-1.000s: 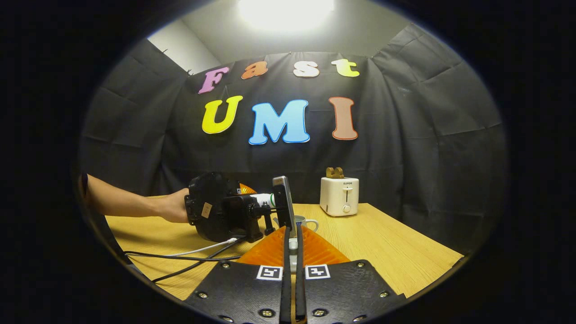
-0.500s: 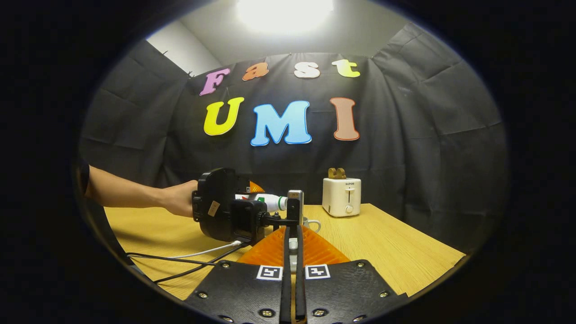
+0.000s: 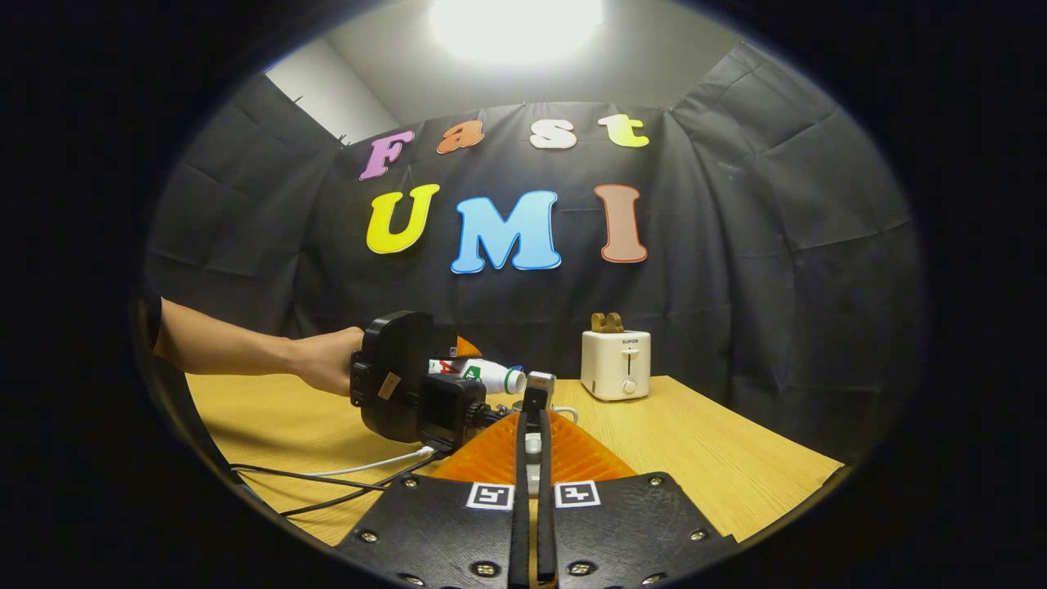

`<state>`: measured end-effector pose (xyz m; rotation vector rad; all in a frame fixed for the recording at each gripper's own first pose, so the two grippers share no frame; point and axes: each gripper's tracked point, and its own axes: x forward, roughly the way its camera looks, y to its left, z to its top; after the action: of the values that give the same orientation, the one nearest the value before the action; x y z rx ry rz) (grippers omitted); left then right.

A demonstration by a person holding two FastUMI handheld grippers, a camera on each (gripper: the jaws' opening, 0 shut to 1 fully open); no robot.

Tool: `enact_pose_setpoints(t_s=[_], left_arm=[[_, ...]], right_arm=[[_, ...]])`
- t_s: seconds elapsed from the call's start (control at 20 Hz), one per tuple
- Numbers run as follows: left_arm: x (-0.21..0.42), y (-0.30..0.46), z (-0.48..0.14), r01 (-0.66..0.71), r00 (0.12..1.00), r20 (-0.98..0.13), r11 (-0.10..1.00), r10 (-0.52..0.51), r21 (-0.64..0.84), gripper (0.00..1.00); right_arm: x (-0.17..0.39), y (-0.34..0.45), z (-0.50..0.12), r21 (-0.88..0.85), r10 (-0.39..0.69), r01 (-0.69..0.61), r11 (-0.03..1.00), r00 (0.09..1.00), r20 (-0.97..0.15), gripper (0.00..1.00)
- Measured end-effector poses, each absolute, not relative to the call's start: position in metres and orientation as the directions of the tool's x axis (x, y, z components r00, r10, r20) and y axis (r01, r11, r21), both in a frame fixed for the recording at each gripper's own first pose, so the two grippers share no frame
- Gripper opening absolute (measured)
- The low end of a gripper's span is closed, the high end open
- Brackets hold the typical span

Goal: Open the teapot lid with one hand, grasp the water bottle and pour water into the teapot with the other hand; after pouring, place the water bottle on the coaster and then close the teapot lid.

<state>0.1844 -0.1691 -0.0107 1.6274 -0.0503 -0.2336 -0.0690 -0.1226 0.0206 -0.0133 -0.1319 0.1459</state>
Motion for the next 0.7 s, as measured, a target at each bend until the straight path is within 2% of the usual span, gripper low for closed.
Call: enact_pose_setpoints(t_s=[0.35,0.4,0.5,0.7], left_arm=[[0.1819,-0.1711,-0.0074,0.099,0.976,-0.122,-0.129,-0.179,0.987,0.80],[0.1811,-0.1714,-0.0082,0.101,0.976,-0.124,-0.135,-0.177,0.986,0.75],[0.1817,-0.1723,-0.0078,0.099,0.976,-0.126,-0.150,-0.178,0.984,0.72],[0.1804,-0.1714,-0.0088,0.101,0.976,-0.131,-0.171,-0.176,0.980,0.80]], right_arm=[[-0.0686,-0.1227,0.0198,-0.019,0.147,-0.145,0.989,0.981,0.126,0.04],[-0.0682,-0.1237,0.0189,-0.017,0.145,-0.144,0.989,0.981,0.125,0.04],[-0.0666,-0.1251,0.0178,-0.012,0.141,-0.141,0.990,0.982,0.123,0.04],[-0.0669,-0.1250,0.0177,-0.009,0.141,-0.141,0.990,0.982,0.122,0.04]])
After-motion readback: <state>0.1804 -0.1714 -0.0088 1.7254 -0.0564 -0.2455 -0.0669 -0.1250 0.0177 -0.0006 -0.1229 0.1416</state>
